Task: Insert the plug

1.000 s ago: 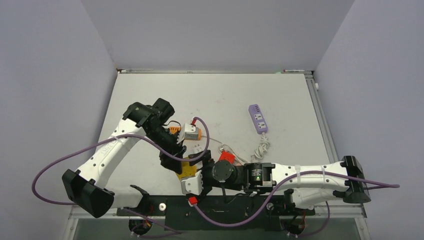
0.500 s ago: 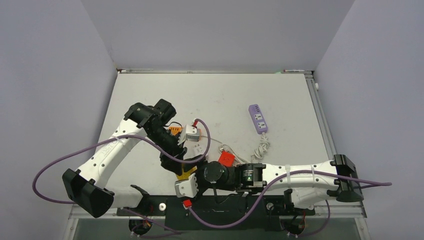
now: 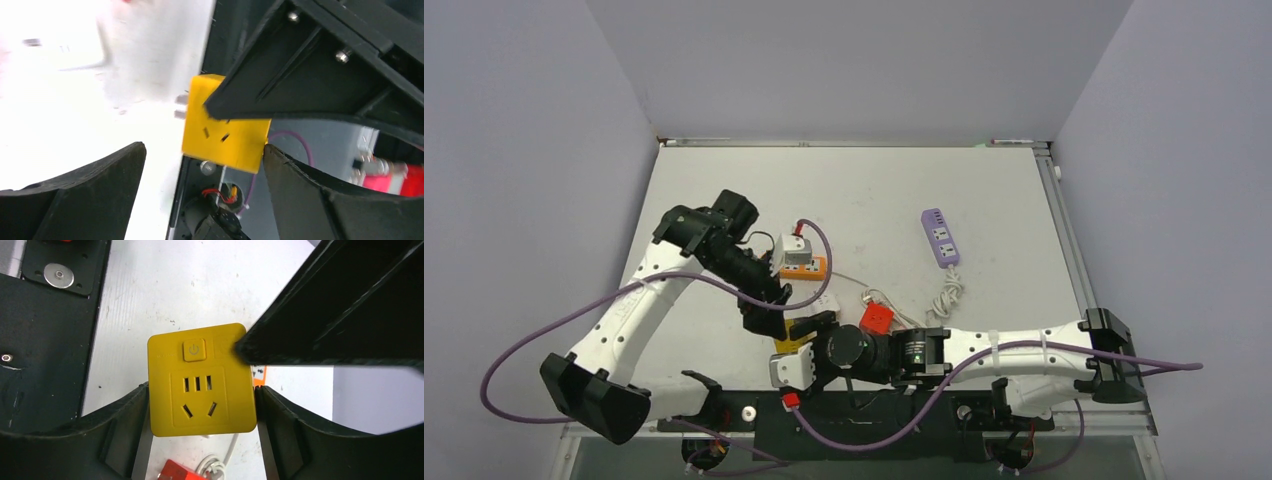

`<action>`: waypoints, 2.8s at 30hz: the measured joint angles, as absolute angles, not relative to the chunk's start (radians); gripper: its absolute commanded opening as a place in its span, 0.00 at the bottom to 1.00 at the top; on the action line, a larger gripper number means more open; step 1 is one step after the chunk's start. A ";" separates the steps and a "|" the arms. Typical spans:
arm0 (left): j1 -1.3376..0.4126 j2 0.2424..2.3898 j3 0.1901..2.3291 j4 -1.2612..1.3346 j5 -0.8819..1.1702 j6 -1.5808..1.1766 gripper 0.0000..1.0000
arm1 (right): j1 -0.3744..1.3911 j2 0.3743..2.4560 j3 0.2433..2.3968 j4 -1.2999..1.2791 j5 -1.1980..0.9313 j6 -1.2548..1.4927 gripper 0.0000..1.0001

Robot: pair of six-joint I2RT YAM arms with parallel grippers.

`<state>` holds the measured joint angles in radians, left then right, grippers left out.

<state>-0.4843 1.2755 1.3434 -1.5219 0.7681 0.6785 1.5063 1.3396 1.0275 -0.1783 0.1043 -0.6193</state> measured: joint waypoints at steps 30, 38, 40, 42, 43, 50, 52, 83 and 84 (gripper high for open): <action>-0.192 0.605 0.806 -0.487 0.650 0.417 0.96 | 1.003 1.487 1.242 -0.087 -0.107 0.606 0.05; -0.197 0.570 0.790 -0.393 0.663 0.421 0.96 | 1.026 1.486 1.209 0.047 -0.147 0.757 0.05; -0.197 0.574 0.790 -0.389 0.667 0.421 0.96 | 1.042 1.486 1.209 0.068 -0.147 0.773 0.05; -0.197 0.581 0.790 -0.389 0.673 0.422 0.98 | 1.052 1.486 1.209 0.083 -0.147 0.781 0.05; -0.197 0.586 0.790 -0.391 0.679 0.423 0.99 | 1.057 1.486 1.208 0.091 -0.146 0.785 0.05; -0.203 0.618 0.790 -0.406 0.707 0.403 0.36 | 1.074 1.486 1.187 0.143 -0.126 0.802 0.16; -0.204 0.634 0.798 -0.414 0.715 0.408 0.06 | 1.073 1.486 1.177 0.157 -0.110 0.809 0.31; -0.216 0.651 0.838 -0.590 0.741 0.584 0.50 | 1.041 1.604 1.434 -0.208 -0.259 0.682 0.07; -0.218 0.651 0.838 -0.590 0.740 0.583 0.59 | 1.040 1.605 1.439 -0.219 -0.258 0.677 0.06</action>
